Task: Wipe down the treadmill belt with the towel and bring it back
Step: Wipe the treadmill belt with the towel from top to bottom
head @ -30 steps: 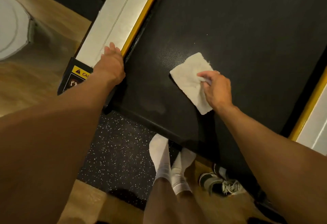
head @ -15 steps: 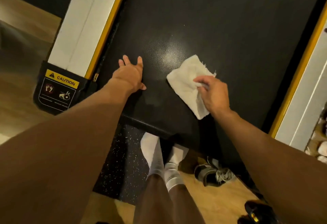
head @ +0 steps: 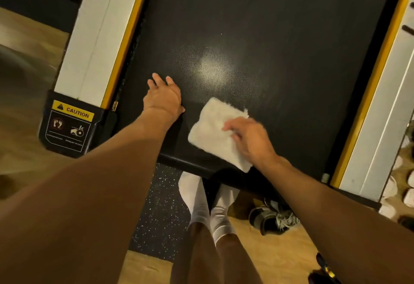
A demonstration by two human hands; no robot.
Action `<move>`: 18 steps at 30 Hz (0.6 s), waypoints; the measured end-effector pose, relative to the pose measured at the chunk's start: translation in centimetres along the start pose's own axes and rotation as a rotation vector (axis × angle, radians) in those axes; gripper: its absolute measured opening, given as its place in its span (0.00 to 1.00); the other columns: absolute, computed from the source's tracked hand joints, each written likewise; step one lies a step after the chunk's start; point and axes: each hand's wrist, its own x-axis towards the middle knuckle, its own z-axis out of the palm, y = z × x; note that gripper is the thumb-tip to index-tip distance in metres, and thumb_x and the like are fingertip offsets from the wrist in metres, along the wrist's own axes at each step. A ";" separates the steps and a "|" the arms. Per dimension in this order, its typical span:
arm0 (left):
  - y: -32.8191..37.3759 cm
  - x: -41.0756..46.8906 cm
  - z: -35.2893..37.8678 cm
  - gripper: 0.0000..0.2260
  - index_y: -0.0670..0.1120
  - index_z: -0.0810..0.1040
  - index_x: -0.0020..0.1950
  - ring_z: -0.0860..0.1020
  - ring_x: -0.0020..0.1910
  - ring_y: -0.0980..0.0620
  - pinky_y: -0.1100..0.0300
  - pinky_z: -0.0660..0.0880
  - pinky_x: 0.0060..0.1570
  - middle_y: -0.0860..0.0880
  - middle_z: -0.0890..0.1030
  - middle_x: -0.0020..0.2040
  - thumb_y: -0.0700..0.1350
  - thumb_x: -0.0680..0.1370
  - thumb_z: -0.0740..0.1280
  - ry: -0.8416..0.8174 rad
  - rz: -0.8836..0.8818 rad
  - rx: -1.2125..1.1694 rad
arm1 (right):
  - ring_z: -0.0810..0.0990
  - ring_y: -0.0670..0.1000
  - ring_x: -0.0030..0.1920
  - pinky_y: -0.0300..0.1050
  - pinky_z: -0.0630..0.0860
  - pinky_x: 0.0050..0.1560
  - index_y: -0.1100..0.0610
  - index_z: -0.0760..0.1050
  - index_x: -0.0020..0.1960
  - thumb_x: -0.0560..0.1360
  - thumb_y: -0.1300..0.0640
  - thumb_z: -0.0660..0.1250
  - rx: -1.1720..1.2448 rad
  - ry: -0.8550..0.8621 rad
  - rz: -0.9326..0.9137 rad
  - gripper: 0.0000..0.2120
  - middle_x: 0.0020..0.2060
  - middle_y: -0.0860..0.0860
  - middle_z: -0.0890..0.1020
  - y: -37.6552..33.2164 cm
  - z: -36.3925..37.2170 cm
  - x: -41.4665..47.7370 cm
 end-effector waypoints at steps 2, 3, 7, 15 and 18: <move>0.9 -0.1 0.2 0.37 0.43 0.49 0.79 0.50 0.77 0.36 0.42 0.58 0.72 0.37 0.46 0.78 0.48 0.78 0.68 0.053 0.070 0.012 | 0.79 0.53 0.52 0.45 0.73 0.59 0.54 0.83 0.50 0.72 0.69 0.66 0.018 -0.005 -0.029 0.14 0.52 0.49 0.84 0.4 -0.3 -1.4; 1.4 0.0 0.4 0.35 0.44 0.51 0.78 0.51 0.76 0.36 0.41 0.58 0.71 0.38 0.47 0.78 0.46 0.78 0.68 0.077 0.107 0.018 | 0.80 0.53 0.52 0.47 0.74 0.60 0.54 0.83 0.50 0.71 0.70 0.66 0.045 0.069 -0.002 0.15 0.51 0.49 0.84 0.9 -1.1 -1.3; 3.6 0.3 0.8 0.34 0.50 0.51 0.78 0.50 0.76 0.34 0.39 0.57 0.71 0.40 0.46 0.79 0.45 0.78 0.67 0.096 0.237 0.045 | 0.80 0.51 0.52 0.49 0.75 0.61 0.54 0.81 0.52 0.71 0.69 0.64 0.037 0.346 0.213 0.15 0.50 0.49 0.82 4.3 -5.0 0.1; 6.6 0.1 0.1 0.41 0.47 0.43 0.79 0.44 0.75 0.29 0.38 0.53 0.73 0.34 0.39 0.77 0.49 0.77 0.69 -0.053 0.165 0.076 | 0.71 0.55 0.60 0.53 0.76 0.53 0.51 0.67 0.63 0.74 0.47 0.67 -0.313 0.055 0.334 0.20 0.63 0.52 0.69 3.6 -2.5 -4.5; 7.0 0.2 0.1 0.42 0.46 0.42 0.79 0.43 0.75 0.29 0.38 0.53 0.73 0.34 0.39 0.77 0.48 0.77 0.69 -0.068 0.136 0.095 | 0.65 0.58 0.66 0.59 0.75 0.57 0.49 0.57 0.70 0.71 0.41 0.70 -0.376 0.050 0.416 0.34 0.69 0.54 0.62 2.6 -1.4 -3.0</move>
